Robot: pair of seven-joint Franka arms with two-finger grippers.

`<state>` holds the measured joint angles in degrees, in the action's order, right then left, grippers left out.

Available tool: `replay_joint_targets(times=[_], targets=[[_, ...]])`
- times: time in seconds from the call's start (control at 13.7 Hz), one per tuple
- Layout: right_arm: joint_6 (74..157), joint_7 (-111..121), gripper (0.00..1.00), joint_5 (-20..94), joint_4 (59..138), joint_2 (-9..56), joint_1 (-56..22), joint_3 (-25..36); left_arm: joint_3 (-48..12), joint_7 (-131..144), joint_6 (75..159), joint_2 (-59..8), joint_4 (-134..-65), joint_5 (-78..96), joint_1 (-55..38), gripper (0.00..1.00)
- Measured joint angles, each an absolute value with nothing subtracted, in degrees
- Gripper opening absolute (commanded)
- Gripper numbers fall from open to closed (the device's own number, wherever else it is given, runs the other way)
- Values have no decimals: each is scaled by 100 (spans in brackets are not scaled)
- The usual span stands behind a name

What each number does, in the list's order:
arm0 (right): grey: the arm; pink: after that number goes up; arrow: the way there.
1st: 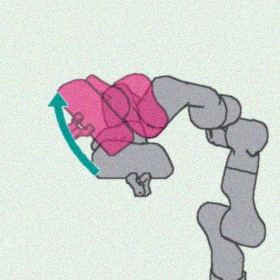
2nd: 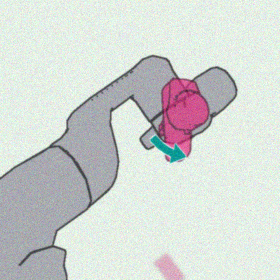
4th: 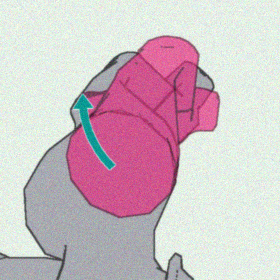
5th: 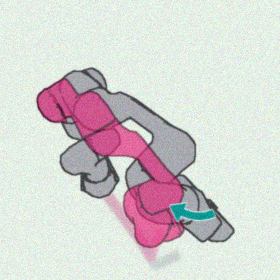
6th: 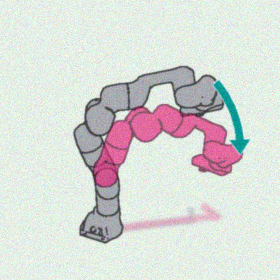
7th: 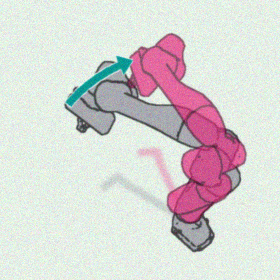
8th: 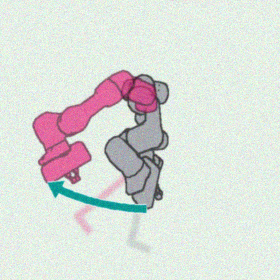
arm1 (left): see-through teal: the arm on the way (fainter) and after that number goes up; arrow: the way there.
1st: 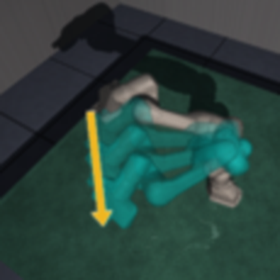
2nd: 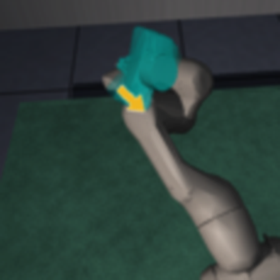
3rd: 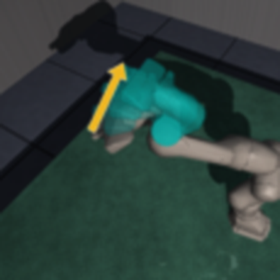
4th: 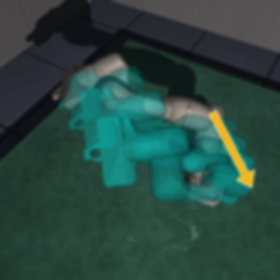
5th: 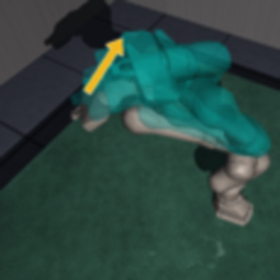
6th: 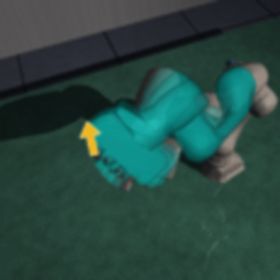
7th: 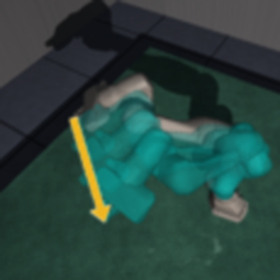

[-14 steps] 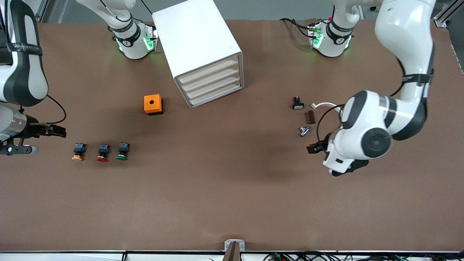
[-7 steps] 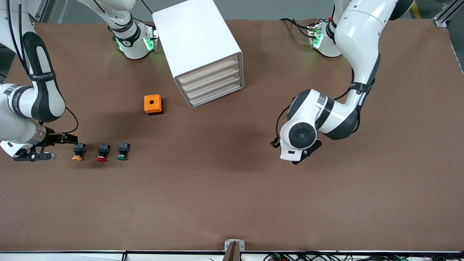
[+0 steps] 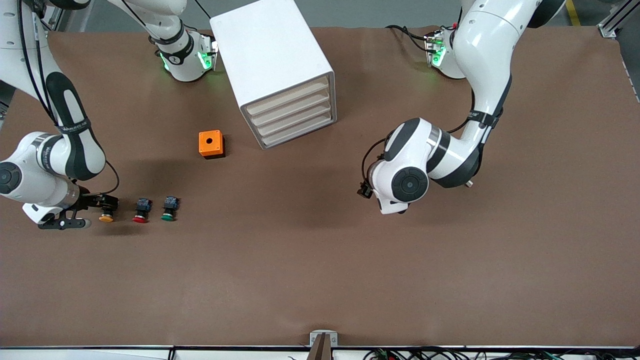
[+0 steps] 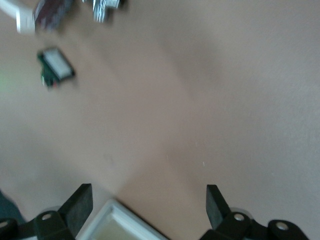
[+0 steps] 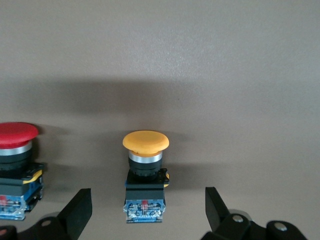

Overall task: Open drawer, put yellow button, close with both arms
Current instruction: 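Reach the right gripper to the yellow button while the left gripper approaches the cabinet, then grasp the yellow button with the right gripper while the left gripper grips the drawer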

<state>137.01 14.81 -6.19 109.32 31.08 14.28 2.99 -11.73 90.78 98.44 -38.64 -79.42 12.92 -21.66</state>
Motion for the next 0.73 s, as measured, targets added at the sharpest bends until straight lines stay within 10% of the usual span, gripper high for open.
replay_joint_targets(times=[0.73], targets=[[13730,1466,100,-442,10933,3349,1461,296,-1247,12800,9761,-3894,-7922,4086,-2460,100]])
